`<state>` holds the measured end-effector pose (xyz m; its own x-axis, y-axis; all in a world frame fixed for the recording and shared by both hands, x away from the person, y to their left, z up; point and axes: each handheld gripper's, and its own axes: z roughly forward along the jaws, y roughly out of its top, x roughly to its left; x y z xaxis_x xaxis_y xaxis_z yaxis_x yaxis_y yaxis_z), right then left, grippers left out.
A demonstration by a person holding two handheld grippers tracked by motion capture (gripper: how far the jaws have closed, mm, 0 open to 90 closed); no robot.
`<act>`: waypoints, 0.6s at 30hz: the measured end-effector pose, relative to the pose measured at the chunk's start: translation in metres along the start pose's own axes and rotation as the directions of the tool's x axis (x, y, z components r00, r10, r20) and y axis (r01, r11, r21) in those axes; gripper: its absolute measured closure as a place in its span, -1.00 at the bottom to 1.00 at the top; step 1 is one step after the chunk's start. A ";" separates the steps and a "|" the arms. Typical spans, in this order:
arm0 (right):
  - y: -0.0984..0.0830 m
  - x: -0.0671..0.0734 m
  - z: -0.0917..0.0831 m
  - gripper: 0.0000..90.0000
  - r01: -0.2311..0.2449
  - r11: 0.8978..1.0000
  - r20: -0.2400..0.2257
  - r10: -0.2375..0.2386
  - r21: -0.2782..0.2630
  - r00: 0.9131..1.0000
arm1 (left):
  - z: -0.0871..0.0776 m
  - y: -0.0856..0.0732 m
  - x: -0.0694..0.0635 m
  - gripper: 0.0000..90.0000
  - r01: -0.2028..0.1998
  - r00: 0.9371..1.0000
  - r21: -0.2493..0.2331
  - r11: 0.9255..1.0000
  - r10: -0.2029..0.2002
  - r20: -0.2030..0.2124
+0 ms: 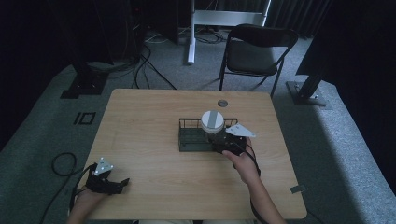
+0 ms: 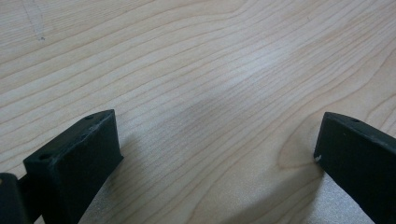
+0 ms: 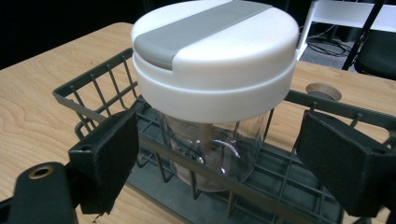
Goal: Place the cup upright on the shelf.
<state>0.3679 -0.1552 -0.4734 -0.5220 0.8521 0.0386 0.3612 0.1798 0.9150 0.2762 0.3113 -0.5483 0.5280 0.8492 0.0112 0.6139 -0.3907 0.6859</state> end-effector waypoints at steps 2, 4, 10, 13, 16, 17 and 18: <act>-0.001 -0.001 -0.005 -0.72 0.003 1.000 -0.003 -0.003 -0.001 1.000 | 0.000 0.000 0.000 -0.99 0.000 1.000 0.000 1.000 0.000 0.000; -0.002 -0.001 -0.006 -0.71 0.006 1.000 -0.002 -0.006 -0.001 1.000 | 0.000 0.000 0.000 -0.99 -0.001 1.000 0.000 1.000 0.001 0.000; -0.005 -0.004 -0.017 -0.72 0.009 1.000 -0.005 -0.009 -0.011 1.000 | 0.000 0.000 0.000 -0.99 -0.001 1.000 0.000 1.000 0.001 0.000; -0.007 -0.005 -0.024 -0.72 0.012 1.000 -0.004 -0.012 -0.013 1.000 | 0.000 0.000 0.000 -0.99 0.000 1.000 0.000 1.000 0.000 0.000; -0.009 -0.008 -0.030 -0.71 0.010 1.000 0.001 -0.010 -0.021 1.000 | 0.000 0.000 0.000 -0.99 0.000 1.000 0.000 1.000 0.000 0.000; -0.009 -0.008 -0.030 -0.71 0.010 1.000 0.001 -0.010 -0.021 1.000 | 0.000 0.000 0.000 -0.99 0.000 1.000 0.000 1.000 0.000 0.000; -0.009 -0.009 -0.033 -0.71 0.010 1.000 0.004 -0.010 -0.024 1.000 | 0.000 0.000 0.000 -0.99 0.000 1.000 0.000 1.000 0.000 0.000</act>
<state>0.3437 -0.1805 -0.4692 -0.5220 0.8525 0.0280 0.3377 0.1765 0.9246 0.2762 0.3113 -0.5483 0.5282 0.8491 0.0117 0.6137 -0.3912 0.6859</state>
